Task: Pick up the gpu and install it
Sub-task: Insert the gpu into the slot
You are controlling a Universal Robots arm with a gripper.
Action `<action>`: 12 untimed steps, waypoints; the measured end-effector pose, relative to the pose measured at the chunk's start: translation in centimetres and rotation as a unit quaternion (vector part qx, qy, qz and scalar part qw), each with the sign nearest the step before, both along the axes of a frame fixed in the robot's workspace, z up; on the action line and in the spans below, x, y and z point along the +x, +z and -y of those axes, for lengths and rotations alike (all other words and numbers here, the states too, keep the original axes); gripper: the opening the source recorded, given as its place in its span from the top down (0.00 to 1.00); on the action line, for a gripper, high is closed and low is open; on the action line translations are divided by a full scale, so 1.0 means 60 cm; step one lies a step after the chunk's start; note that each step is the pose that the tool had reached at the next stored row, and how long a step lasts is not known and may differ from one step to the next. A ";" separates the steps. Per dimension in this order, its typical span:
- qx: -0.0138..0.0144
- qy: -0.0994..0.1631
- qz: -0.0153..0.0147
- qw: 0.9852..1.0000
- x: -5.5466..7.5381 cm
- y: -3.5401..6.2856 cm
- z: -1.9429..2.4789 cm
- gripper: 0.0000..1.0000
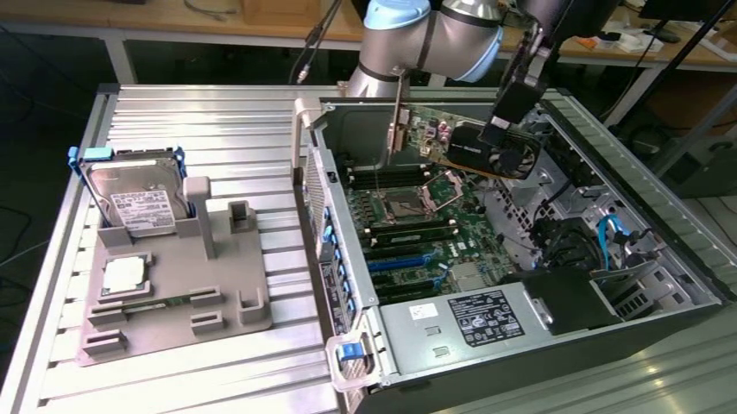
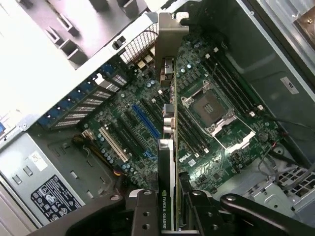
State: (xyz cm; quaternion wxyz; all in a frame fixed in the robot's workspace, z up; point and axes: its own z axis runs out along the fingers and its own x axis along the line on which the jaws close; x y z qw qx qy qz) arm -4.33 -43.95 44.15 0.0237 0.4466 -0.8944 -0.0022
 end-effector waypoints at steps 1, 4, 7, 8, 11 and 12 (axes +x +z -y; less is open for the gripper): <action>0.000 0.010 0.000 1.000 0.000 -0.002 0.0000 0.73; 0.000 0.043 0.000 0.999 0.000 -0.007 0.0000 0.73; 0.000 0.070 0.000 0.998 0.000 -0.011 0.0000 0.73; 0.000 0.079 0.000 0.997 0.000 -0.012 0.0000 0.73; 0.000 0.106 0.000 0.994 0.001 -0.016 0.0000 0.73; 0.000 0.115 0.000 0.993 0.001 -0.017 0.0000 0.73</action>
